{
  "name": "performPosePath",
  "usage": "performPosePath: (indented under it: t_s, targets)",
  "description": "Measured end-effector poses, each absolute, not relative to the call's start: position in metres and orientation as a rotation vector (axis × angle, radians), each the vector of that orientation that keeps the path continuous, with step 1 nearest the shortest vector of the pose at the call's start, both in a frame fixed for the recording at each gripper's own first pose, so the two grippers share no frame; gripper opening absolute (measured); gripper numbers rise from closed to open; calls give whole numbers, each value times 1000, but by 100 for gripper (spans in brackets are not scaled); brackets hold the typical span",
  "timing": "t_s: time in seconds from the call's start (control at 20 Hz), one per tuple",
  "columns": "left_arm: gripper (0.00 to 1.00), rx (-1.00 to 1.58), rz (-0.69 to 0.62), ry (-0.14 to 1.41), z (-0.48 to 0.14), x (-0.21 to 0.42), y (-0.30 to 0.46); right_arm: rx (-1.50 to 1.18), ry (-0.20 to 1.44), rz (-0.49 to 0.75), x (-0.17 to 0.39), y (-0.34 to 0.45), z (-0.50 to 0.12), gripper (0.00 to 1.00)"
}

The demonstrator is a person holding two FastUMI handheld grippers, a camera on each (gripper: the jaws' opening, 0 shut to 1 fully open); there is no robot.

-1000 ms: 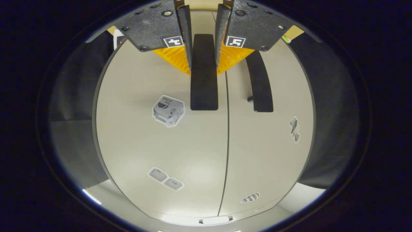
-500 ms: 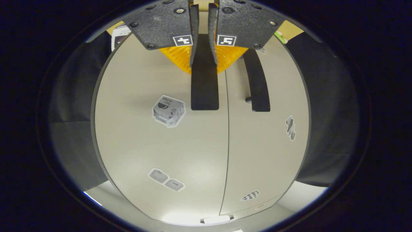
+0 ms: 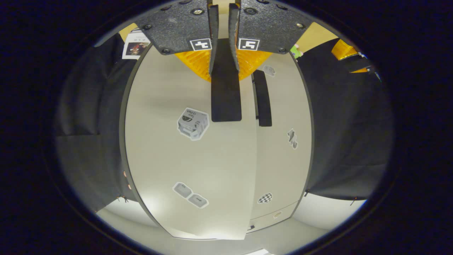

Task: Open the right door of the double-door shoe cabinet with the right hand, and open the left door with the left hand.

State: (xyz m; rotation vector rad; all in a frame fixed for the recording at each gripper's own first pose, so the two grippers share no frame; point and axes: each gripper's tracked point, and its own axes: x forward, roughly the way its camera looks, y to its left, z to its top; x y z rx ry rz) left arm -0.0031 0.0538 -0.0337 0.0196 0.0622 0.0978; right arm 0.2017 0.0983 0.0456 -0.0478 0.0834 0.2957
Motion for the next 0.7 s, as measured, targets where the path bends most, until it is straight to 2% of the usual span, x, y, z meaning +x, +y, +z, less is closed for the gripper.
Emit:
performPosePath:
  t_s: [0.2, 0.7]
  targets:
    - [95, 21, 92, 72, -37, -2, 42, -59, 92, 308, 188, 88, 46, 14]
    - [95, 37, 58, 81, -36, 8, 31, -84, 103, 252, 171, 57, 48, 14]
